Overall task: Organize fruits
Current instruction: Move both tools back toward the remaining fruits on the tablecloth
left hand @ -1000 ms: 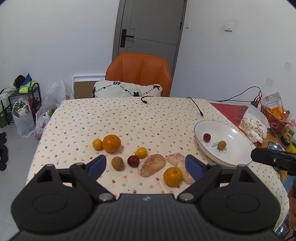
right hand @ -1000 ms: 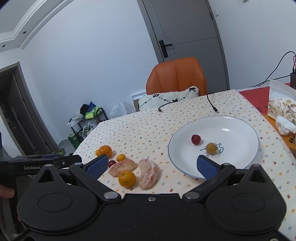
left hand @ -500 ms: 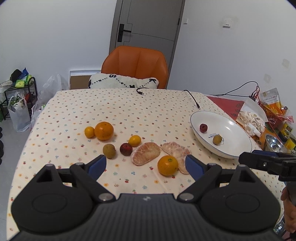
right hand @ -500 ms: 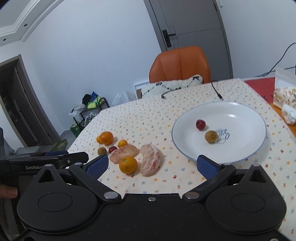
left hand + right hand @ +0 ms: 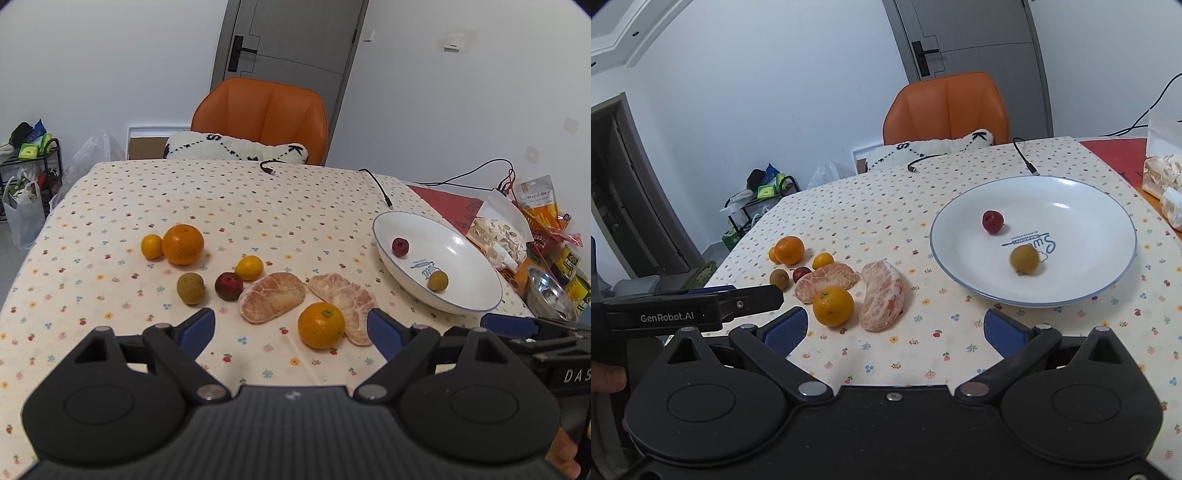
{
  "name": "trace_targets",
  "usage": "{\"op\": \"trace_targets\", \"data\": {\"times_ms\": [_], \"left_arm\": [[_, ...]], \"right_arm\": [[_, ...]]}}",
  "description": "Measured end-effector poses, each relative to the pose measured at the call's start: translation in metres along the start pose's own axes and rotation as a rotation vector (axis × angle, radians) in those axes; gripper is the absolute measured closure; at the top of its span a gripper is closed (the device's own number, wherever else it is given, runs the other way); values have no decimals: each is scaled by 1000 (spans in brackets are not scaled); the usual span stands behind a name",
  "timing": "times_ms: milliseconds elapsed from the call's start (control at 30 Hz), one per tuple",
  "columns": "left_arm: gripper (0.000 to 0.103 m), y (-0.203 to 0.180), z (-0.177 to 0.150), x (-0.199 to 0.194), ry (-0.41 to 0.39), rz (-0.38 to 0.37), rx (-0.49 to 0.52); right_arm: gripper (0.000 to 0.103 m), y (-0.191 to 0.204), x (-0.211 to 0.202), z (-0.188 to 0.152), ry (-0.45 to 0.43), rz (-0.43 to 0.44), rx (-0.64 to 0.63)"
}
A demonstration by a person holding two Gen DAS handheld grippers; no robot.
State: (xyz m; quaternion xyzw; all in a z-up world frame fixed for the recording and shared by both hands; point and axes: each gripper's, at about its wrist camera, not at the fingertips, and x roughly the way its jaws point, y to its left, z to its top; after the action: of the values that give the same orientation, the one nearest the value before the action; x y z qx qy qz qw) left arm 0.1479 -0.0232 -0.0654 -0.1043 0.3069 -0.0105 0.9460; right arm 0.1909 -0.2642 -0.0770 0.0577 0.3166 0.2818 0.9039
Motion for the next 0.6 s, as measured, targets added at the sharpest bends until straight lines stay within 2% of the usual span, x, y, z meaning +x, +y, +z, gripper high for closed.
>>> {"op": "trace_targets", "data": {"times_ms": [167, 467, 600], "left_arm": [[15, -3, -2, 11, 7, -9, 2], [27, -6, -3, 39, 35, -23, -8], [35, -6, -5, 50, 56, -37, -21]], "right_arm": [[2, 1, 8, -1, 6, -5, -6], [7, -1, 20, -3, 16, -6, -2], [11, -2, 23, -4, 24, -9, -2]]}}
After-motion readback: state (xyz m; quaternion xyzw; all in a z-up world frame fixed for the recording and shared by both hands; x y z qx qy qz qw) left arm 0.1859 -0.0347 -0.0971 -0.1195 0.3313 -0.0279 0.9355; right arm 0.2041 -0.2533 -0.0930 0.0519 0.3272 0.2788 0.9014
